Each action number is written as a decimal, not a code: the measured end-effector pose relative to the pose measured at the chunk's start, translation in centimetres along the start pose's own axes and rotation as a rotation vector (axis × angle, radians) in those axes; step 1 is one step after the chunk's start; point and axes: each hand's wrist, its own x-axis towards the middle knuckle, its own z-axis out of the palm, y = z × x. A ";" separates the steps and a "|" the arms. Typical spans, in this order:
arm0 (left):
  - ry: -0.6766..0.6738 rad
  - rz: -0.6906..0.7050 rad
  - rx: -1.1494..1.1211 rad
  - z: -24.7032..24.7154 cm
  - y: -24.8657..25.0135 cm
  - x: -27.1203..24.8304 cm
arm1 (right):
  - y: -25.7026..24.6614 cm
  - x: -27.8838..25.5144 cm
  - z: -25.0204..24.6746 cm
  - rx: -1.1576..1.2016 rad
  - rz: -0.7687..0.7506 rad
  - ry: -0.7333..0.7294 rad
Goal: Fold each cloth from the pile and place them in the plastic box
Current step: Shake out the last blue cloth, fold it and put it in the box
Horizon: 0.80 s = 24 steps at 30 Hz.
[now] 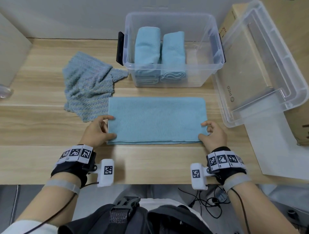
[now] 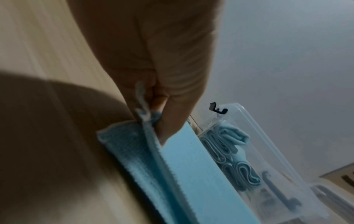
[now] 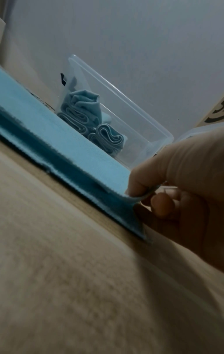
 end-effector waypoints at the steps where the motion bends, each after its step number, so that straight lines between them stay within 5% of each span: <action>1: 0.002 0.013 0.043 0.0 0.0 -0.1 | 0.1 0.0 0.1 -0.006 -0.004 -0.001; 12: 0.017 0.116 0.326 -0.4 1.4 0.5 | -1.6 0.6 -1.1 -0.331 -0.036 -0.036; 16: 0.172 0.368 0.303 0.2 3.9 1.7 | -5.8 1.2 1.1 -0.288 -0.200 -0.071; 18: 0.058 0.474 0.263 1.8 5.3 2.6 | -8.3 1.4 4.2 -0.287 -0.349 -0.207; 21: -0.214 0.430 0.281 4.7 6.0 4.4 | -10.9 1.3 9.1 -0.444 -0.436 -0.487; 24: -0.383 0.315 0.626 6.3 5.1 5.6 | -10.9 2.0 11.5 -0.645 -0.410 -0.605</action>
